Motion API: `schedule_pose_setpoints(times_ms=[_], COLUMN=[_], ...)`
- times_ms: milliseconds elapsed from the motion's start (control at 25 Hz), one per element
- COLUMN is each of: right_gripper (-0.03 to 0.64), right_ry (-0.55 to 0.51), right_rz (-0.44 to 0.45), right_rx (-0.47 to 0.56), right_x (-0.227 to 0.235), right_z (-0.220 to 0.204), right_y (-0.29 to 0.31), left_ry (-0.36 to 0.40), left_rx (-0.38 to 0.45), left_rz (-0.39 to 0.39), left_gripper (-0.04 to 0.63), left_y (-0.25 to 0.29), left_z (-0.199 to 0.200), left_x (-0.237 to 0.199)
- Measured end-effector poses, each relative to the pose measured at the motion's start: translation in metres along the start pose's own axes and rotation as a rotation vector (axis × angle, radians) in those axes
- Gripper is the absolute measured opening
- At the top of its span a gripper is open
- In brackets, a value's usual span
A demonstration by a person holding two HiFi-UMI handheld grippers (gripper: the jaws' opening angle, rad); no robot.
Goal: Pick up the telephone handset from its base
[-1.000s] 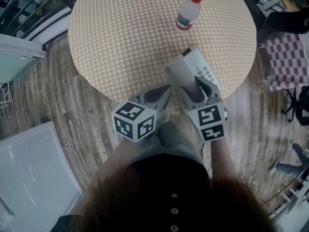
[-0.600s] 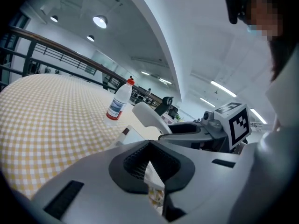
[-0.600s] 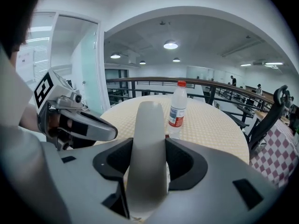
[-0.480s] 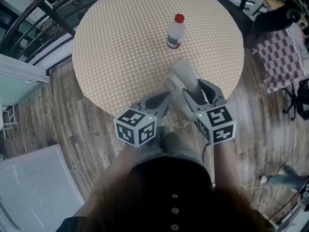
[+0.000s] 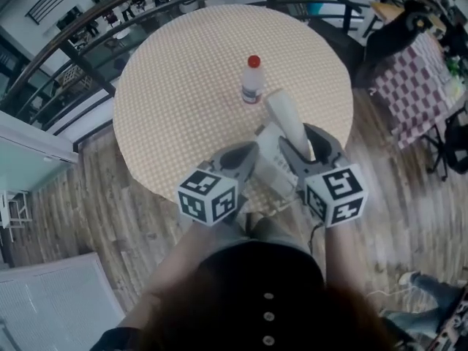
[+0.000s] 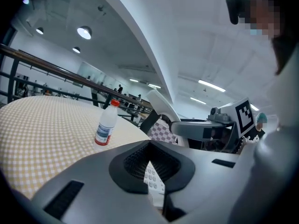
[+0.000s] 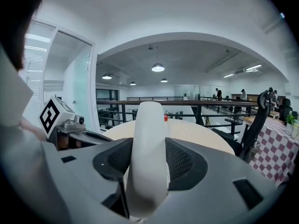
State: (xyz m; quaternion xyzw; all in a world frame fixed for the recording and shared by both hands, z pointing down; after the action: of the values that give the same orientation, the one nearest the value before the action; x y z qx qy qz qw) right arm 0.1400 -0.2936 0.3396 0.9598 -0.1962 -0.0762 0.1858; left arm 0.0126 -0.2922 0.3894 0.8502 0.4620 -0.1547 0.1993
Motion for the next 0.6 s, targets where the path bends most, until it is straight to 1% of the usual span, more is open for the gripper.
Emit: schedule_pose_setpoints(times_ms=[160, 280, 480, 600], right_gripper=[0.221, 0.221, 0.221, 0.221], right_ry=[0.029, 0.068, 0.161, 0.233], right_rz=[-0.007, 0.001, 0.068, 0.100], right_rx=[0.042, 0.076, 0.140, 0.171], right_x=[0.003, 0.007, 0.011, 0.012], right_z=[0.008, 0.013, 0.025, 0.027], right_y=[-0.007, -0.014, -0.021, -0.027], left_ry=[0.053, 0.074, 0.094, 0.097], left_rx=[0.006, 0.034, 0.102, 0.126], left_rz=[-0.042, -0.079, -0.136, -0.154], left_gripper=[0.008, 0.008, 0.008, 0.008], left_y=[0.008, 0.009, 0.006, 0.008], left_z=[0.016, 0.030, 0.062, 0.070], left_x=[0.004, 0.015, 0.028, 0.028])
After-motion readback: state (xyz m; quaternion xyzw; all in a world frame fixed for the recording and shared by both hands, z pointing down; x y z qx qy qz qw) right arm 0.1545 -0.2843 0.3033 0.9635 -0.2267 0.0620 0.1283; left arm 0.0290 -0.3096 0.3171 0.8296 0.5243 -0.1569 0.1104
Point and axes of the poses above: the fingertips, and each gripper's own axes: y forward along the fingers, x to its right, z out of its top, the point moved 5 cm from there along -y, backward along the fingers, and after that the axes turned 9 degrees about -z, right-handed, at the moved point
